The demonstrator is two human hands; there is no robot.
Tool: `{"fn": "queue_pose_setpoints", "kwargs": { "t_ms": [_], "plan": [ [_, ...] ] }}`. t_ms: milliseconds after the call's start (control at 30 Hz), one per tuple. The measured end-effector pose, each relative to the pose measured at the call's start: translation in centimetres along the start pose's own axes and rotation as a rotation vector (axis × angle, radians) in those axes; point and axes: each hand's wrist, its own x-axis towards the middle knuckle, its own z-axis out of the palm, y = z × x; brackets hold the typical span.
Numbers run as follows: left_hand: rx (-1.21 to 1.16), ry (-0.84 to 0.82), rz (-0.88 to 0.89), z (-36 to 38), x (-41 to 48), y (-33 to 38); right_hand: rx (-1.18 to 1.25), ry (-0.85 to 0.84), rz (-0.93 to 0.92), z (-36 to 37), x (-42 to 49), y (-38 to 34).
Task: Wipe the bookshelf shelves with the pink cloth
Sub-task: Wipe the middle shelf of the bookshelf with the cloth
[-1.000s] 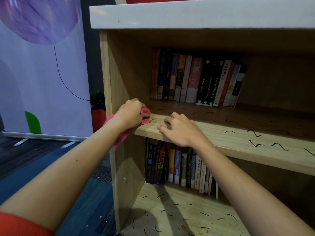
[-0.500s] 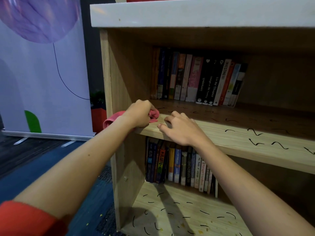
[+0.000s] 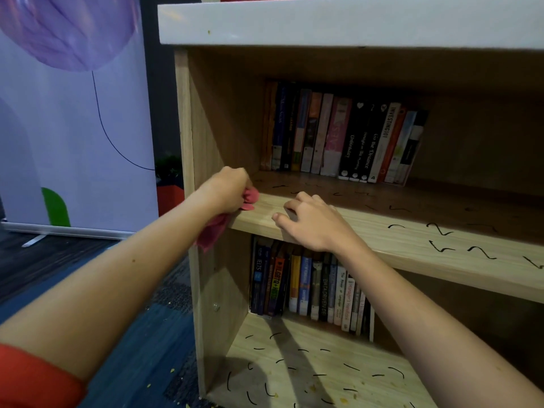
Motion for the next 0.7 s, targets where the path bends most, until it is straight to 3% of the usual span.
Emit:
{"fn": "queue_pose_setpoints", "kwargs": {
  "t_ms": [100,300,467,700],
  "plan": [
    [-0.006,0.032,-0.028,-0.1,0.3,-0.3,-0.006,0.011,0.005,-0.1,0.1,0.0],
    [-0.124,-0.02,0.082,0.4,-0.5,1.7,-0.006,0.01,0.004,0.1,0.0,0.0],
    [-0.03,0.018,-0.046,-0.2,-0.1,-0.3,-0.004,0.013,0.005,0.0,0.2,0.1],
    [-0.072,-0.027,0.068,-0.2,-1.3,1.1,0.0,0.012,0.008,0.1,0.1,0.0]
  ]
}}
